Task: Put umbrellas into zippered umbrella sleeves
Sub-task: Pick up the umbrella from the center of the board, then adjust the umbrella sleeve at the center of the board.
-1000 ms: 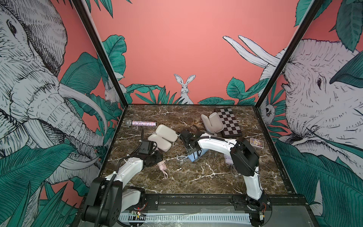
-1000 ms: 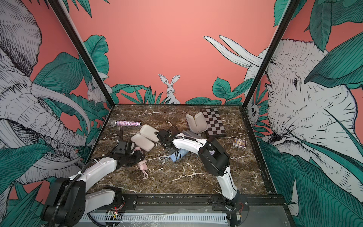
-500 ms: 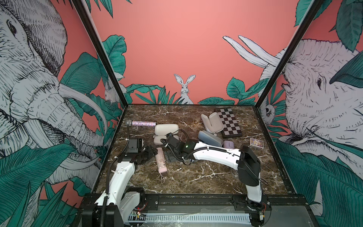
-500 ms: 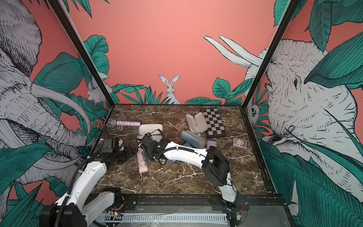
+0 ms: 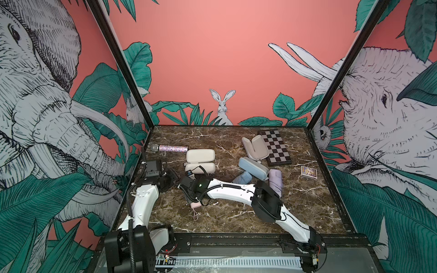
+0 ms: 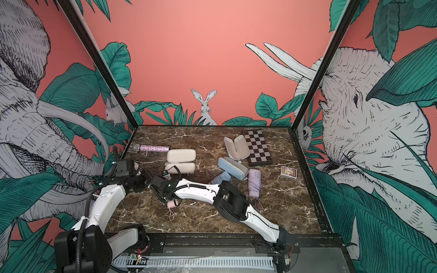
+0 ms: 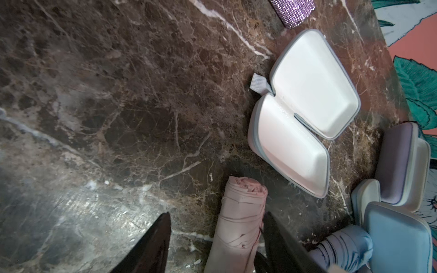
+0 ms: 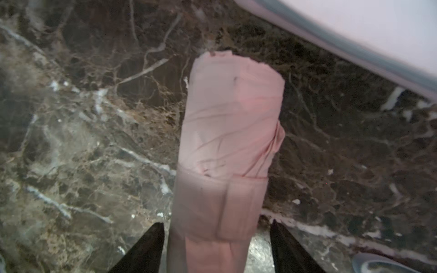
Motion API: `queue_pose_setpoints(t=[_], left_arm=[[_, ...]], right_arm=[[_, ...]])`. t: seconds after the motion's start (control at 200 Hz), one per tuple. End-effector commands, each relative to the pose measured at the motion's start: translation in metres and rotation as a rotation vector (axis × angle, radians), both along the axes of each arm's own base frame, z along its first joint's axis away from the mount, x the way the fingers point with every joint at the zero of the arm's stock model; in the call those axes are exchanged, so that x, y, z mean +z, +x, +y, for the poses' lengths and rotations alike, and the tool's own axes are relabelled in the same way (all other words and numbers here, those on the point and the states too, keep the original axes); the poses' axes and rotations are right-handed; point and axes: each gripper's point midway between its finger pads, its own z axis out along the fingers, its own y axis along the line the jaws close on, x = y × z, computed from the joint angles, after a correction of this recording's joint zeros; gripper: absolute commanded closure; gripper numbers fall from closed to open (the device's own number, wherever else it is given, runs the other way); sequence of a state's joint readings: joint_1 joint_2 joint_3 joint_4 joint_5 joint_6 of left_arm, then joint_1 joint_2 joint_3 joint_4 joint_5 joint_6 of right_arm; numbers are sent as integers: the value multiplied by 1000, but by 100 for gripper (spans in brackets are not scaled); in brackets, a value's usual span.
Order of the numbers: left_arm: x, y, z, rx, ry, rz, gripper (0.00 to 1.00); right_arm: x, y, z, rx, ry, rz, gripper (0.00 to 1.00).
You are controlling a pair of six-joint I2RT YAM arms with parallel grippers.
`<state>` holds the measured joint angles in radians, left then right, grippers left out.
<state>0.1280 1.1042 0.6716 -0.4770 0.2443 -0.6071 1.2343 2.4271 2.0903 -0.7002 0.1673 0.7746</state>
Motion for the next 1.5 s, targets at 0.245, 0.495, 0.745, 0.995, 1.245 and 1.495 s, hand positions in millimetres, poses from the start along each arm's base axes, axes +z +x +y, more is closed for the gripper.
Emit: queue_pose_setpoints(t=[0.245, 0.495, 0.745, 0.995, 1.245, 1.495], left_arm=[[-5, 21, -14, -33, -98, -28, 33], [-20, 45, -62, -25, -179, -91, 25], [-50, 65, -100, -19, -189, -79, 29], [-78, 86, -97, 95, -168, -81, 32], [-83, 82, -100, 32, -116, -24, 68], [-65, 66, -99, -173, -26, 65, 98]], right_arm=[[24, 5, -19, 9, 40, 23, 77], [100, 4, -108, -28, 157, -14, 87], [128, 37, -162, -193, 222, -53, 86], [128, 51, -165, -255, 275, -71, 85], [122, 62, -177, -279, 248, -94, 85], [127, 71, -183, -205, 189, -171, 86]])
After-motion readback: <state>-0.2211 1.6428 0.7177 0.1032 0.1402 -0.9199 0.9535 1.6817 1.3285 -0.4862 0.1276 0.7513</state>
